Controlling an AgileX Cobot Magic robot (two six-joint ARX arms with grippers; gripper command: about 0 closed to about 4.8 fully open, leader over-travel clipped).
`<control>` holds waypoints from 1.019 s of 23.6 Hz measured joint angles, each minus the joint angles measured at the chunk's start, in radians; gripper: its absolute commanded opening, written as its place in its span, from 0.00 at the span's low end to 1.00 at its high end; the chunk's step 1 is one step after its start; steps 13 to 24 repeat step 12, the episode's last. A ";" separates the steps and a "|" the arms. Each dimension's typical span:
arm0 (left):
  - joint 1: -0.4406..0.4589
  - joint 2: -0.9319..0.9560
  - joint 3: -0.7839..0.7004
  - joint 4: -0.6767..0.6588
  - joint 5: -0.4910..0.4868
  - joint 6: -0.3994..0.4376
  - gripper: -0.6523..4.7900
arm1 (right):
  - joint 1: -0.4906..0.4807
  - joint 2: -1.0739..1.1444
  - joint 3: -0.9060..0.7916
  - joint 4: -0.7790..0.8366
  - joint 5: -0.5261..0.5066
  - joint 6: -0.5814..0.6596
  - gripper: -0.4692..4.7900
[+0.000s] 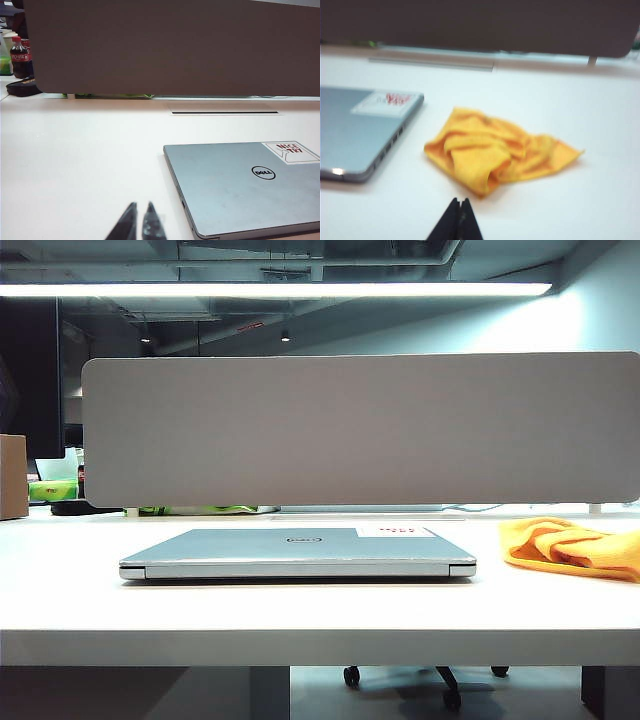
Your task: Pick up the rag and use it to wipe the water off the lid of the laptop on the table.
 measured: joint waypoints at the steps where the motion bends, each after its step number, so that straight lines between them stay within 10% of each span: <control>1: 0.000 0.000 0.000 0.000 0.000 0.000 0.16 | 0.000 0.000 0.000 -0.019 0.000 0.000 0.10; 24: 0.000 0.000 0.000 0.000 0.000 0.000 0.16 | 0.000 0.000 0.000 -0.070 0.000 0.000 0.10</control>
